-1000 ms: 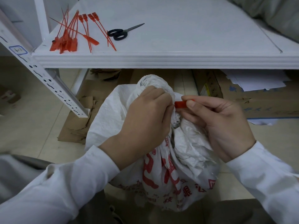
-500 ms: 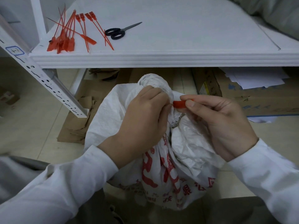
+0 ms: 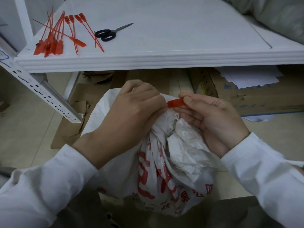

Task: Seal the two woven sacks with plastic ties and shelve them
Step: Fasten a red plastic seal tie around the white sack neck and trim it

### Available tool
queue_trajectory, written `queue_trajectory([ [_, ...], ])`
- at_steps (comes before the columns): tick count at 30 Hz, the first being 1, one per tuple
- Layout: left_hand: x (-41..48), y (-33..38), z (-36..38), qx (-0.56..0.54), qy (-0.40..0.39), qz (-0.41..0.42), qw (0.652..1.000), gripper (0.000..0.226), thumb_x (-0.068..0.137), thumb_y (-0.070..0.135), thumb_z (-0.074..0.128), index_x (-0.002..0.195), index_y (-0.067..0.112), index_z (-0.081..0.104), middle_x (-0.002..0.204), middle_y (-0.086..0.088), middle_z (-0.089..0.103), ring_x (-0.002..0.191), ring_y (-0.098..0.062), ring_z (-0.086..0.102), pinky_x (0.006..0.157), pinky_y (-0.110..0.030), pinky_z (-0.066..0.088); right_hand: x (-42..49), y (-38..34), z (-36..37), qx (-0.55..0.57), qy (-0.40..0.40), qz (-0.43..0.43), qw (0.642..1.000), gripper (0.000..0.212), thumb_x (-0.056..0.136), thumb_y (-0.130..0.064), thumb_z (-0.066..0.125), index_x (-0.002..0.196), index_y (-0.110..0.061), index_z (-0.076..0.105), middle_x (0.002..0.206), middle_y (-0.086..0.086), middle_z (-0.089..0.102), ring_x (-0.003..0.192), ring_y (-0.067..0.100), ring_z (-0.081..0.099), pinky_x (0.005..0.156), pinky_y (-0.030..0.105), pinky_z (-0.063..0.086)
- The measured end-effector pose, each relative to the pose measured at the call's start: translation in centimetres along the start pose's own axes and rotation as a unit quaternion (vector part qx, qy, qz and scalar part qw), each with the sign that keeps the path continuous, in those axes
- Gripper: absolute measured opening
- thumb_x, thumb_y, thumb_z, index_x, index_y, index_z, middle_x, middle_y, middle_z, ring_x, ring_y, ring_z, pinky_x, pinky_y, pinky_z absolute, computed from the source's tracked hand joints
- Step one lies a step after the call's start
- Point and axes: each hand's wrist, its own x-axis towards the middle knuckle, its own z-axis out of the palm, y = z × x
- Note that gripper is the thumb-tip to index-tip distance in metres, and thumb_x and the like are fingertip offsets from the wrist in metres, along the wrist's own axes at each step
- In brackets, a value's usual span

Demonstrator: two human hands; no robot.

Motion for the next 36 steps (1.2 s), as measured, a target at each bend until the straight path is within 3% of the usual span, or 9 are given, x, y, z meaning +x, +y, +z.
queue_trajectory([
  [4,-0.4,0.6,0.5,-0.017,-0.028,-0.054,0.998,0.025,0.095,0.021,0.050,0.078,0.011,0.067,0.076,0.001,0.064,0.076,-0.019,0.058,0.086,-0.026,0.029,0.1,0.7,-0.3,-0.022,0.015,0.017,0.999,0.012,0.087,-0.001,0.061,0.090,-0.002,0.072,0.079,0.015,0.074,0.069,0.015,0.072,0.064,0.019,0.057],
  [10,-0.8,1.6,1.3,0.005,-0.012,-0.099,0.995,0.023,0.090,0.022,0.051,0.072,0.013,0.065,0.073,0.001,0.063,0.073,-0.018,0.054,0.084,-0.028,0.030,-0.5,1.3,-0.4,-0.029,0.010,0.014,0.999,0.013,0.086,0.000,0.061,0.091,-0.002,0.073,0.081,0.016,0.074,0.069,0.016,0.072,0.063,0.019,0.057],
  [15,-1.0,1.9,1.5,0.012,-0.014,-0.118,0.993,0.015,0.086,0.017,0.060,0.072,0.015,0.064,0.075,0.003,0.063,0.077,-0.018,0.056,0.087,-0.027,0.029,-0.7,1.7,-0.5,-0.030,0.012,-0.004,0.999,0.014,0.085,0.000,0.061,0.093,-0.002,0.073,0.083,0.017,0.074,0.071,0.017,0.072,0.063,0.018,0.056],
  [36,-1.4,2.7,1.8,0.006,0.002,-0.157,0.988,0.016,0.086,0.016,0.055,0.072,0.015,0.063,0.075,0.002,0.063,0.078,-0.020,0.057,0.090,-0.029,0.028,-1.0,2.5,-0.7,-0.101,-0.008,-0.092,0.991,0.014,0.083,0.000,0.065,0.089,-0.008,0.075,0.088,0.010,0.076,0.085,0.020,0.073,0.079,0.023,0.057],
])
